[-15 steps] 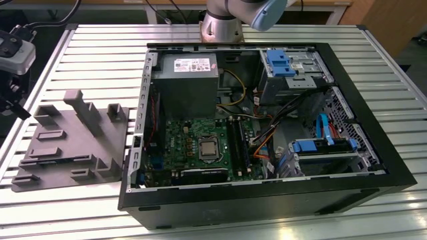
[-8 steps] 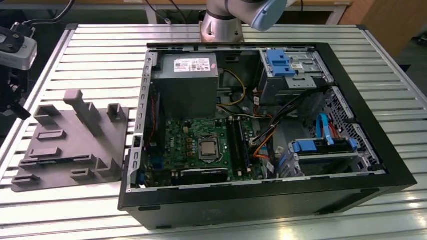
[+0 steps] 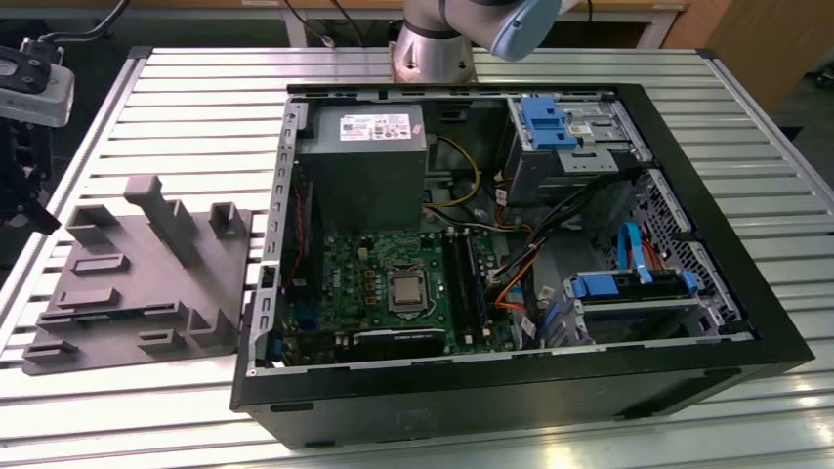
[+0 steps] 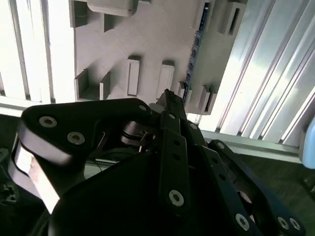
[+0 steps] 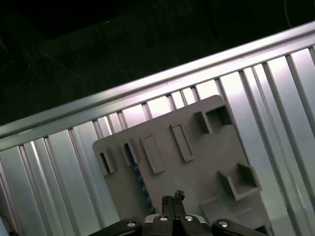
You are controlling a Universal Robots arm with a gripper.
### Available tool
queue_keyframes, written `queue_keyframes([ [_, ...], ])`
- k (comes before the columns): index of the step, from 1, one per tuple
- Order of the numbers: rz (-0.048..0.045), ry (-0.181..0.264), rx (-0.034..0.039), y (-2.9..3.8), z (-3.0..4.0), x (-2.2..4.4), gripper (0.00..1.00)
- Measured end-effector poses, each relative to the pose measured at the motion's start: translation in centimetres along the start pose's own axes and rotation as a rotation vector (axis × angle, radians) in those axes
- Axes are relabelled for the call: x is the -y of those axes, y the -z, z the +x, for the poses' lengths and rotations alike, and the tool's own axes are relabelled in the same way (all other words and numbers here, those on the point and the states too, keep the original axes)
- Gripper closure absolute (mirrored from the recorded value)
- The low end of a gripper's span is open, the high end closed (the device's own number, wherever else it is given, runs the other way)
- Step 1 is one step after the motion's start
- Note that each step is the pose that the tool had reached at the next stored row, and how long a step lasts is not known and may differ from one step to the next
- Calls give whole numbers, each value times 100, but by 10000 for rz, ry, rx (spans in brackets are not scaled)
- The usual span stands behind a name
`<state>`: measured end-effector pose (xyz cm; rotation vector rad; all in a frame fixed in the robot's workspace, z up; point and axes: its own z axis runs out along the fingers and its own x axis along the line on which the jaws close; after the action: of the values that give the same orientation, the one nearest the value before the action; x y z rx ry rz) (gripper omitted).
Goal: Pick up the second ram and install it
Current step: 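Pick up the second ram and move it above second insertion slot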
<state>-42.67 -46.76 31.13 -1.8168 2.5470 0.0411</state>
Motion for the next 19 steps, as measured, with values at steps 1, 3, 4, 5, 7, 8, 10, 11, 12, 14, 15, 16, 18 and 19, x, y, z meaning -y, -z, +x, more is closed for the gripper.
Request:
queue_keyframes([
  [1,-5,180,-4,-1,0,0,89],
  [3,-13,540,-10,-3,0,0,89],
  [4,-17,720,-13,-4,0,0,89],
  [5,-22,898,-17,-5,0,0,89],
  [7,-30,1269,-24,-7,0,0,89],
  [8,-35,1449,-28,-7,0,0,89],
  [10,-43,1809,-35,-9,0,0,89],
  [11,-47,1989,-39,-10,0,0,89],
  [12,-52,2166,-43,-11,0,0,89],
  [14,-59,2532,-54,-13,0,0,89],
  [15,-63,2704,-60,-14,1,1,89],
  [16,-66,2871,-67,-15,1,1,89],
  [18,-69,3158,-82,-17,1,1,89],
  [19,-72,3262,-89,-18,1,0,89],
])
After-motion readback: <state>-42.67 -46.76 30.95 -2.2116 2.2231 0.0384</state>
